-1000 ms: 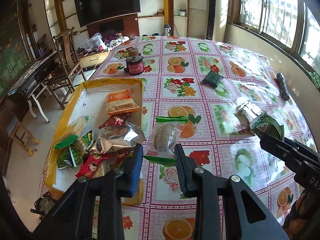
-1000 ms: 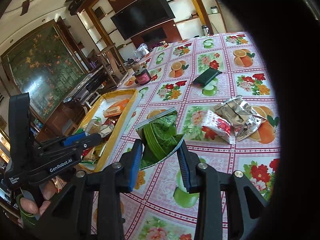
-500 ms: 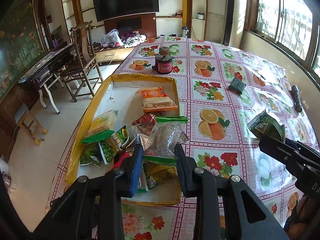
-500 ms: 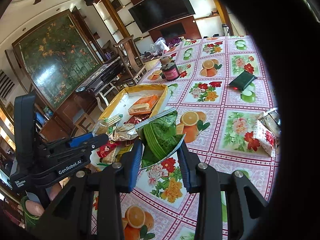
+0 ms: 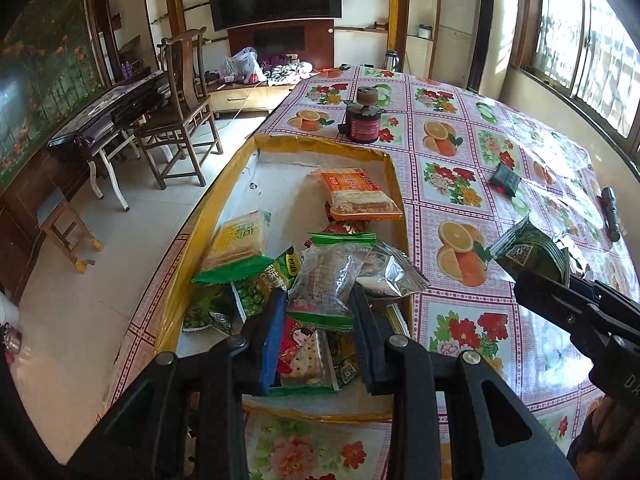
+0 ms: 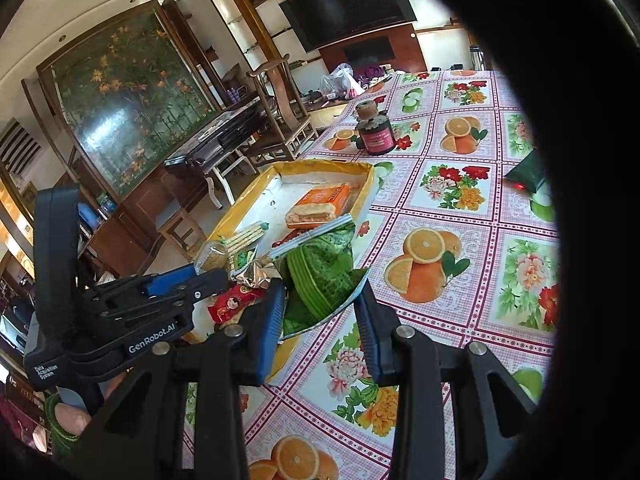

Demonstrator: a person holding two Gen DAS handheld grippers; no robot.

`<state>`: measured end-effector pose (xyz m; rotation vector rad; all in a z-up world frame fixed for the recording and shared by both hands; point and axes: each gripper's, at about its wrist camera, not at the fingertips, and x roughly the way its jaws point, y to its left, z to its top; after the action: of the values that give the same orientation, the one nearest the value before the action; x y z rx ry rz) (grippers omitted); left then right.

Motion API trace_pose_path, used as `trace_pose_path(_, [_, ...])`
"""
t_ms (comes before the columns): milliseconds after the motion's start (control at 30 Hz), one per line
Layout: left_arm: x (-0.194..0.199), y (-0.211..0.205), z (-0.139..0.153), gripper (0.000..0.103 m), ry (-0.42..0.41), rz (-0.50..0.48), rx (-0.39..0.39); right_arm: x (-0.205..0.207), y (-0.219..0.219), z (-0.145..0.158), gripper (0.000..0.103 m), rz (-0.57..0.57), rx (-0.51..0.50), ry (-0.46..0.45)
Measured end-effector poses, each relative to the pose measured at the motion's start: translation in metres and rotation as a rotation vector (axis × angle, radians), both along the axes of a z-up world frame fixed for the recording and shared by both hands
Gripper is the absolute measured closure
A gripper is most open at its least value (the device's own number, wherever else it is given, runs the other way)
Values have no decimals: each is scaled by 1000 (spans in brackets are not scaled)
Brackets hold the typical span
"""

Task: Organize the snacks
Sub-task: 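Carry the clear bag and green leafy bag over the white tray, then open both tools to drop the bags into the tray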

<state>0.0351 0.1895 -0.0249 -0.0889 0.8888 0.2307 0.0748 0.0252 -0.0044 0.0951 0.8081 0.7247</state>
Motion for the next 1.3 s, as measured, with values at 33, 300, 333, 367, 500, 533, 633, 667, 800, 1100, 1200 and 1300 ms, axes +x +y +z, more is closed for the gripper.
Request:
trace_pose_path(33, [1,2,-1,72,2,3,-6,2,3,0,66,5,-1,1])
trace_pose_path(300, [13,20,-11,72,40,26,-59,24,38,-10,65,51,-23,17])
trace_pose_path(333, [15,22,-12,72,44,29,-59,27,44,-11,65,58,-27,20])
trace_pose_path(367, [17,23,-13,72,47,33,-57,31,51,-12,65,67,-31,24])
trace_pose_path(500, [25,32,-18,72,63,55,-65,48,77,-20,65,94,-57,38])
trace_pose_path(533, [27,35,-20,72,68,61,-68,52,83,-22,65,100,-62,42])
trace_pose_path(633, [32,42,-25,72,83,80,-74,63,97,-30,65,118,-80,60])
trace_pose_path(667, [33,43,-27,72,88,84,-78,65,101,-32,65,124,-85,65])
trace_pose_path(800, [33,49,-29,67,90,98,-94,71,109,-41,65,141,-89,95])
trace_pose_path(1100, [25,52,-21,41,82,133,-84,66,92,-34,41,122,-32,106])
trace_pose_path(1200, [24,44,-16,40,74,119,-69,60,77,-27,40,106,-6,99])
trace_pose_path(1300, [23,33,-12,39,67,98,-56,53,57,-22,39,75,19,92])
